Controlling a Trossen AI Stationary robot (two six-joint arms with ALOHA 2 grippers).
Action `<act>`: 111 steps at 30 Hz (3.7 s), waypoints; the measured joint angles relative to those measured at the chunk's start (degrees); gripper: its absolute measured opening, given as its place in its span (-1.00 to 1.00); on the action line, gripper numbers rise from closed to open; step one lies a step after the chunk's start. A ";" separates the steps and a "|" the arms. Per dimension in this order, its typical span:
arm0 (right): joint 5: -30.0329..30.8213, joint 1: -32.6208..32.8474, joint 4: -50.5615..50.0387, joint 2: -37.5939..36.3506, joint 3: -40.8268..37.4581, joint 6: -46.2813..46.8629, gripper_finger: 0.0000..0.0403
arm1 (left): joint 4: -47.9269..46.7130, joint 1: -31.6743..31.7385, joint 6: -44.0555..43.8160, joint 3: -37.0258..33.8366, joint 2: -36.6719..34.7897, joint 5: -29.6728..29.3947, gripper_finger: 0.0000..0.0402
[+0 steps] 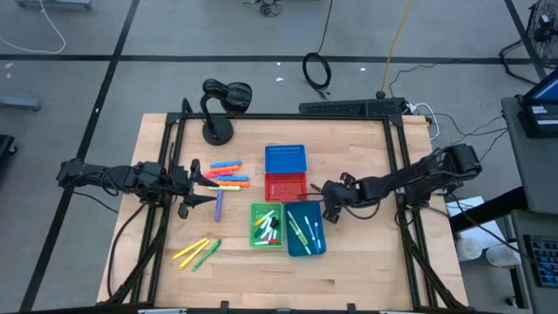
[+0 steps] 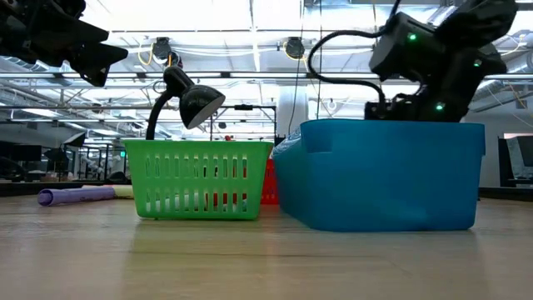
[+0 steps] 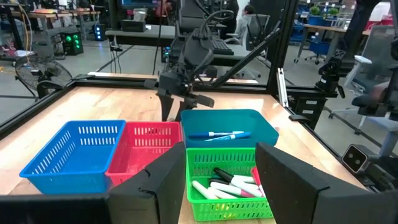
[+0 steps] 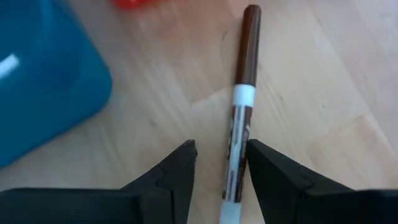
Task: Pick & Place Markers
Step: Put the brown marker pen into the dark blue bin, then adjust the dark blue bin
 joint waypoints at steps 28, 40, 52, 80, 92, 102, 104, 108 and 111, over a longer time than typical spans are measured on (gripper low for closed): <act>-1.93 -0.15 -0.81 1.82 -0.24 0.25 -0.92 | 0.00 0.00 0.00 0.00 0.00 0.00 -0.01; -1.97 -0.15 -0.84 1.84 -0.26 0.27 -0.92 | 0.00 0.01 0.00 0.00 0.01 0.00 -0.01; -1.97 -0.15 -0.84 1.86 -0.28 0.40 -0.92 | 0.00 0.00 0.00 0.00 0.00 0.00 -0.01; 8.45 15.69 22.40 -16.21 -0.35 8.82 -0.92 | 0.00 0.00 0.00 0.00 0.00 0.00 -0.01; 14.54 25.99 36.55 1.53 4.81 9.26 -0.92 | 0.00 0.01 0.00 0.00 0.00 0.00 -0.01; 13.24 26.27 34.94 1.82 4.90 9.15 -0.63 | -0.02 0.00 0.00 0.00 0.02 0.00 -0.01; 13.06 26.27 34.93 1.82 4.90 9.11 -0.60 | -0.02 0.00 0.00 0.00 0.02 0.00 -0.01; 13.22 26.13 34.96 1.80 4.90 8.85 -0.56 | -0.02 0.02 0.00 0.00 0.01 0.00 -0.01; 13.40 25.73 35.89 1.80 4.90 4.99 -0.55 | -0.02 0.01 0.00 0.00 0.01 0.00 -0.01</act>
